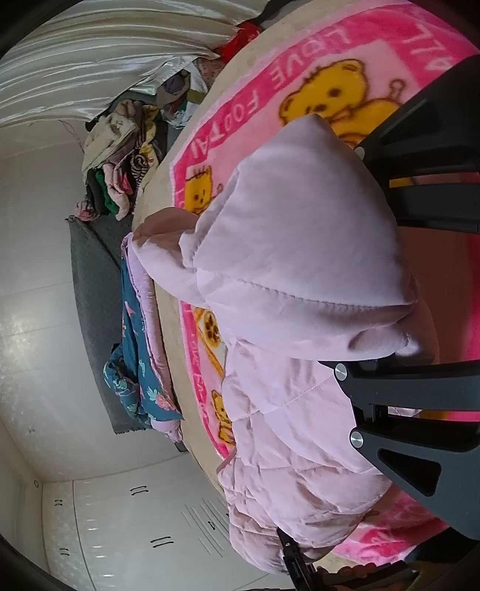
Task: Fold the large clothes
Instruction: 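Fold the lifted hem over the jacket body with both tools, then lay the folded part down on the jacket and open both tools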
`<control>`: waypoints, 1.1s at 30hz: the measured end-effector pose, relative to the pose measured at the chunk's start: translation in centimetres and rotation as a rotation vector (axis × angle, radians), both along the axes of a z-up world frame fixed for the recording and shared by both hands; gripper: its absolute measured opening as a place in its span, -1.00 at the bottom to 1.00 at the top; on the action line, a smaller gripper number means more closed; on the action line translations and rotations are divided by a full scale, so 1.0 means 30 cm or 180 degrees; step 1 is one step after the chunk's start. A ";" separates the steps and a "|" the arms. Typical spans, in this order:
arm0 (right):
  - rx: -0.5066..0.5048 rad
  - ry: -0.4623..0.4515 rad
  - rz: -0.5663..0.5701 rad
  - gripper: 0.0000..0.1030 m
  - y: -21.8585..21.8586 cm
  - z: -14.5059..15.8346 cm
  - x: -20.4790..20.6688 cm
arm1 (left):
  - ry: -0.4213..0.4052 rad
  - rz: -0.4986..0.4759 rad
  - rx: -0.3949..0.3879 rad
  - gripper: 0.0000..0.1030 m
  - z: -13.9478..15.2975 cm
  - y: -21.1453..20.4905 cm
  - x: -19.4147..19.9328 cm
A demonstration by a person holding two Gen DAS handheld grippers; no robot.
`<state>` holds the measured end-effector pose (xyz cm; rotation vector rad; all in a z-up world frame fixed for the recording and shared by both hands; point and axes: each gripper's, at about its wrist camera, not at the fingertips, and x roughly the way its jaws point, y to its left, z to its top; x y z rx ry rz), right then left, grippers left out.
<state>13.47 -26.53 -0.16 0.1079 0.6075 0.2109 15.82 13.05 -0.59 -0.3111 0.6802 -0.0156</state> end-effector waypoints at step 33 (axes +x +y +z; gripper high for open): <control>0.0894 0.0869 -0.0507 0.74 -0.185 -0.251 -0.075 | 0.0340 0.0150 -0.0063 0.34 -0.151 0.023 -0.134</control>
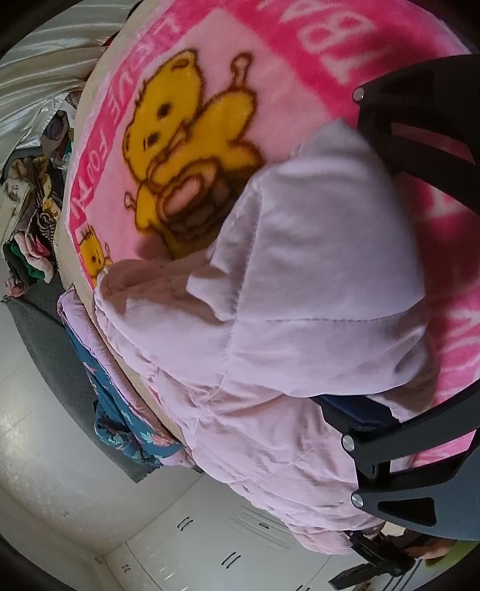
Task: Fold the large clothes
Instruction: 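Lay the folded part down on the jacket and open both tools, then pull both tools back from the folded jacket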
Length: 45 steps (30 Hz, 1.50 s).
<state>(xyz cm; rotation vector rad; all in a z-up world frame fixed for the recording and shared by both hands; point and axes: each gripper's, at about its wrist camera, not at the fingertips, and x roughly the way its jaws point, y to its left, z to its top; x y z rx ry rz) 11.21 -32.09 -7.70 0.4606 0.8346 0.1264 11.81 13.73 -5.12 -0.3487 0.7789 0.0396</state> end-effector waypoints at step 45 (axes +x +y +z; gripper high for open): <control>-0.1048 -0.1115 0.0382 0.92 0.246 0.443 -0.428 | -0.0674 -0.0209 0.0658 0.82 0.322 -0.215 -0.328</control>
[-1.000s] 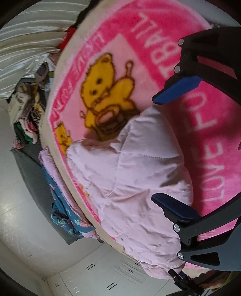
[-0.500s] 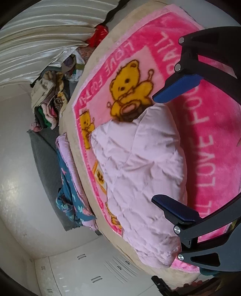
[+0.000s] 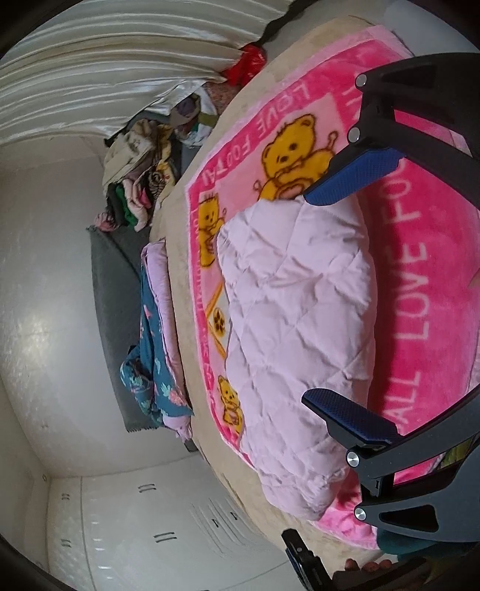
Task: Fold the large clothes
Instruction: 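Pull both tools back from the folded jacket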
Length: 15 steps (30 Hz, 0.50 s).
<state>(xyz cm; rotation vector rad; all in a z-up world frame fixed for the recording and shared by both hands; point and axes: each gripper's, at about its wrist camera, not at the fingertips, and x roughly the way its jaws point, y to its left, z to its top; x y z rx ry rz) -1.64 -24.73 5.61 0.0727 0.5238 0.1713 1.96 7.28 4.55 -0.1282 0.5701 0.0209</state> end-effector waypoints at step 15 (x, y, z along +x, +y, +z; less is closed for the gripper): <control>-0.0159 -0.0091 0.0184 0.92 0.190 -0.103 -0.073 | 0.0045 -0.0126 0.0053 0.82 -0.084 -0.082 -0.048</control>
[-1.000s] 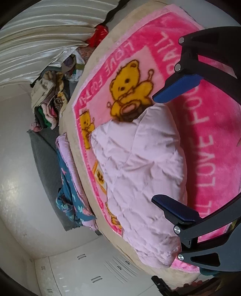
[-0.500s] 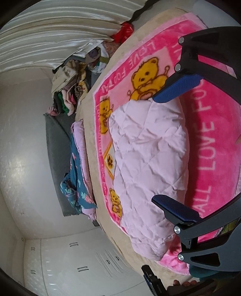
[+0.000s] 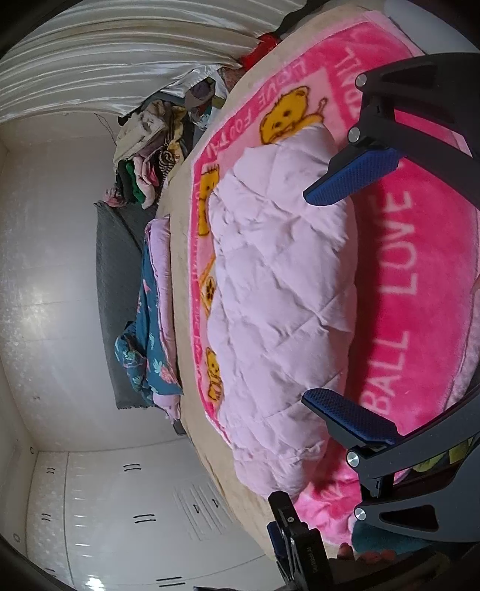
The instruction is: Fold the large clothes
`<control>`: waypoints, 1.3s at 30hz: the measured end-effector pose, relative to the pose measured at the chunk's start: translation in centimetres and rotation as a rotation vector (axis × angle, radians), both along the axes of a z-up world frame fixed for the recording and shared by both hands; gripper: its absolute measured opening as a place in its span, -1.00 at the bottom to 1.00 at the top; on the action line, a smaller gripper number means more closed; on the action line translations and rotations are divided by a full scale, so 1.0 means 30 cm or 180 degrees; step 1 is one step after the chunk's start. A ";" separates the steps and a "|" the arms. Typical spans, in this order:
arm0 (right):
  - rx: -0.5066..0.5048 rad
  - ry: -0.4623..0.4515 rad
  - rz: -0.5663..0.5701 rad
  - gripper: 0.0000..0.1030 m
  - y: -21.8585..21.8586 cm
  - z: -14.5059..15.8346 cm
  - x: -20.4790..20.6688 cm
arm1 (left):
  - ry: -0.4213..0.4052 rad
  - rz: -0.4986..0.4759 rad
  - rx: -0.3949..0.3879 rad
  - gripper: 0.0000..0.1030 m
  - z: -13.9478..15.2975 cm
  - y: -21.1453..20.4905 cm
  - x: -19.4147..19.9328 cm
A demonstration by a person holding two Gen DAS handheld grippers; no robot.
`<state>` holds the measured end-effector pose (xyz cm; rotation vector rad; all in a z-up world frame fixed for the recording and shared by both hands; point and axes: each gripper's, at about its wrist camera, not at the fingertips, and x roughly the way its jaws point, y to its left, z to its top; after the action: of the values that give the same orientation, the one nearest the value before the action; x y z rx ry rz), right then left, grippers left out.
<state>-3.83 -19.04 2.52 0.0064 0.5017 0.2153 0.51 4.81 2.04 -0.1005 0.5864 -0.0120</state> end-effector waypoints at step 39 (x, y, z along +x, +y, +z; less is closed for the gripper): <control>-0.0016 0.0282 0.0154 0.92 0.048 -0.093 0.009 | 0.0140 -0.0032 0.0011 0.82 -0.089 -0.055 0.002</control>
<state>-3.55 -17.59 -0.26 -0.0012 0.5910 0.2619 0.57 3.16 -0.63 -0.0946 0.6308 -0.0184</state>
